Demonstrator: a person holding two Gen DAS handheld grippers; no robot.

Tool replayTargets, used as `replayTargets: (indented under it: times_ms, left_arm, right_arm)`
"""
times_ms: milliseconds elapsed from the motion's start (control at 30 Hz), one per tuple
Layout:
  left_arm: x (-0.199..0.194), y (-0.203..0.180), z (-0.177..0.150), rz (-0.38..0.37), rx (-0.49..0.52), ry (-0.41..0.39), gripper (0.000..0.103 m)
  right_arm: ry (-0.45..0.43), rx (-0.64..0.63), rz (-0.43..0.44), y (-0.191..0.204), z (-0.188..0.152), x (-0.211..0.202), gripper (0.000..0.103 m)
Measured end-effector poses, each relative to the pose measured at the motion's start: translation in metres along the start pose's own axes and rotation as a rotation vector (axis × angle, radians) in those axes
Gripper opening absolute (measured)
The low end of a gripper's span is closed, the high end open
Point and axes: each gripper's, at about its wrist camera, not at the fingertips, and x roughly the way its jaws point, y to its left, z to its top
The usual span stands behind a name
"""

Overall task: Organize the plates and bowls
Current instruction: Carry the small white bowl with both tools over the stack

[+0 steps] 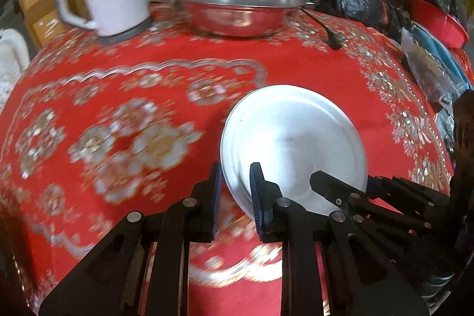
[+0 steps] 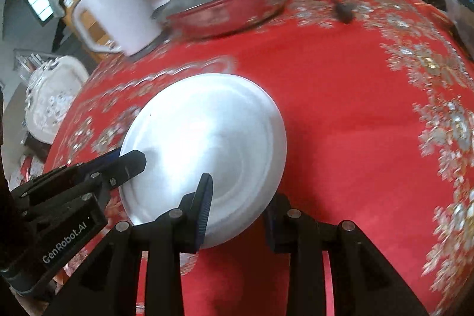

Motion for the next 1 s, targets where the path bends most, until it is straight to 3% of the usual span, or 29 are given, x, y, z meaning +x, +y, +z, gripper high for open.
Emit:
replayTargets:
  times_ms: [467, 1000]
  left_arm:
    - [-0.046, 0.087, -0.058, 0.090, -0.112, -0.055, 0.018]
    - [-0.082, 0.139, -0.089, 0.142, -0.180, -0.116, 0.018]
  right_arm:
    - [0.051, -0.134, 0.078, 0.097, -0.031, 0.021, 0.034]
    - [0.067, -0.253, 0.110, 0.165, -0.046, 0.033, 0.034]
